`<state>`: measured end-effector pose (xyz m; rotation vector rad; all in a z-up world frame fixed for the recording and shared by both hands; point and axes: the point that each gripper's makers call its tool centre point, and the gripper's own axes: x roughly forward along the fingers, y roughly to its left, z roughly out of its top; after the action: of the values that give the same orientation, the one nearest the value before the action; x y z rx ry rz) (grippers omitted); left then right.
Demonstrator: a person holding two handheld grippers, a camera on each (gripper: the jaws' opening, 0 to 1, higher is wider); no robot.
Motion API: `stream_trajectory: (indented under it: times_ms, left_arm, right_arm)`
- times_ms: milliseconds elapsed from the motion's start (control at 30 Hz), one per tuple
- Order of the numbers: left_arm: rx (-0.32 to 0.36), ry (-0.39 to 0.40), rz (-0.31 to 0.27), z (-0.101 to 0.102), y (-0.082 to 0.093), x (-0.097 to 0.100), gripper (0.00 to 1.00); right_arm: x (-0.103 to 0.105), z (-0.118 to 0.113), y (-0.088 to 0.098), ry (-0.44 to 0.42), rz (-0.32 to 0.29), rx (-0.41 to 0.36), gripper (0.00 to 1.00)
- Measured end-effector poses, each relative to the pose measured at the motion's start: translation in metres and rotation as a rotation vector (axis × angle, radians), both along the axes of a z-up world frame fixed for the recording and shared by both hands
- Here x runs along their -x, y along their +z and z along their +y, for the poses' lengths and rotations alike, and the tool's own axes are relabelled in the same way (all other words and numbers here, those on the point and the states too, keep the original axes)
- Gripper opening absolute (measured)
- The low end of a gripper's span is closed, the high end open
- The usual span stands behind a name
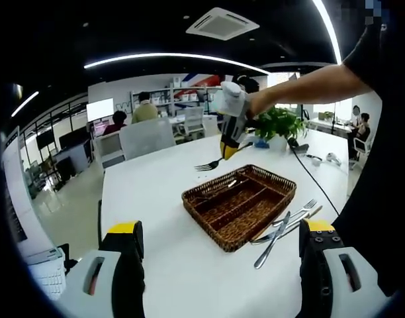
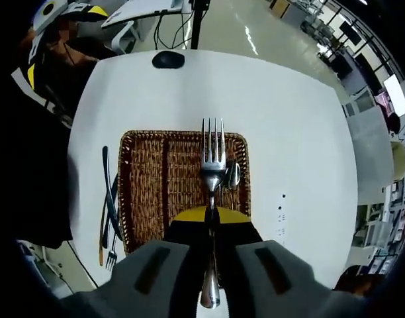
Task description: Arrange the knives, forks, and spoons in their matching storage slots by inserting each utensil handle-first until every utensil is classified and aligned in the correct compartment
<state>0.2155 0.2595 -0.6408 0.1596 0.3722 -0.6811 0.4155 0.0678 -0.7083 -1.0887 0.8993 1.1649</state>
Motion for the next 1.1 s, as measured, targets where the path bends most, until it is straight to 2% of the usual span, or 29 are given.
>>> stream_trajectory:
  times_ms: [400,1100]
  left_arm:
    - [-0.006,0.012,0.004,0.001,0.001,-0.003,1.00]
    - [-0.012,0.055,0.015,0.006,-0.003,0.006,1.00]
  right_arm:
    - [0.002,0.000,-0.030,-0.015,0.022,-0.009,0.00]
    - [0.008,-0.001,-0.069,-0.015,0.041,-0.002,0.00]
